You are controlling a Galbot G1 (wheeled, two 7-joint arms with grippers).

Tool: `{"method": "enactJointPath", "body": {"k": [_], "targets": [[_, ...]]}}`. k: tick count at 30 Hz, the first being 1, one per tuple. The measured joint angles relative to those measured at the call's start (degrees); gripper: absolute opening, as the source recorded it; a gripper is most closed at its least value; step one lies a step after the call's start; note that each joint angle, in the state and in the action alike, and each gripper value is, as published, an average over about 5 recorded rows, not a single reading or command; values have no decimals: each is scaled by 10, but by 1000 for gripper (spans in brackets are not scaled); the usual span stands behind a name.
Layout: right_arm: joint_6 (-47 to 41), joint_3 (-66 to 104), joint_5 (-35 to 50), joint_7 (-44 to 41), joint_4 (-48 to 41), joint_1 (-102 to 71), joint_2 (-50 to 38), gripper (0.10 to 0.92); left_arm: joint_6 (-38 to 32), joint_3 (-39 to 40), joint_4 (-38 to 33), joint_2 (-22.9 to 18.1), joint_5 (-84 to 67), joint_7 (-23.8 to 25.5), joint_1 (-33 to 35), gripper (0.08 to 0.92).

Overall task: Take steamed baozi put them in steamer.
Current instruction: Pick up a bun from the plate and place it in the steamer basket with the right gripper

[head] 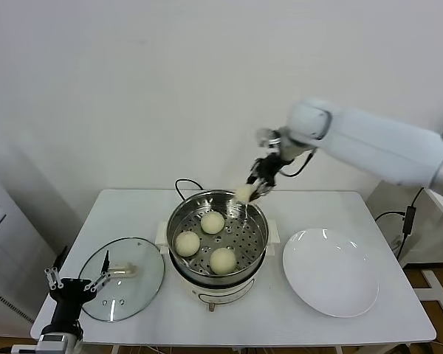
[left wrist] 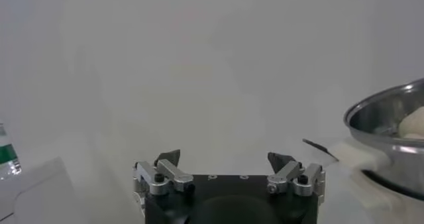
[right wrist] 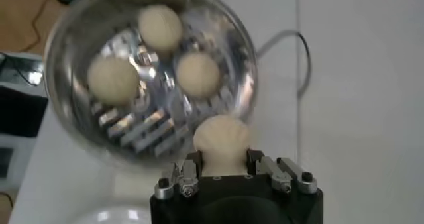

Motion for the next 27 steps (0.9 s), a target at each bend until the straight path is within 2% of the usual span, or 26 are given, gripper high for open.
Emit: {"method": "enactJointPath", "body": {"k": [20,27], "targets": [[-51,-50,-5,60,35,-37,14,461,-8,-6,15,0,-16,1,-3,823],[-56,-56,-6,73,43,-44,9,520,-8,-5,15,-2,-16,1,-2,823]]}}
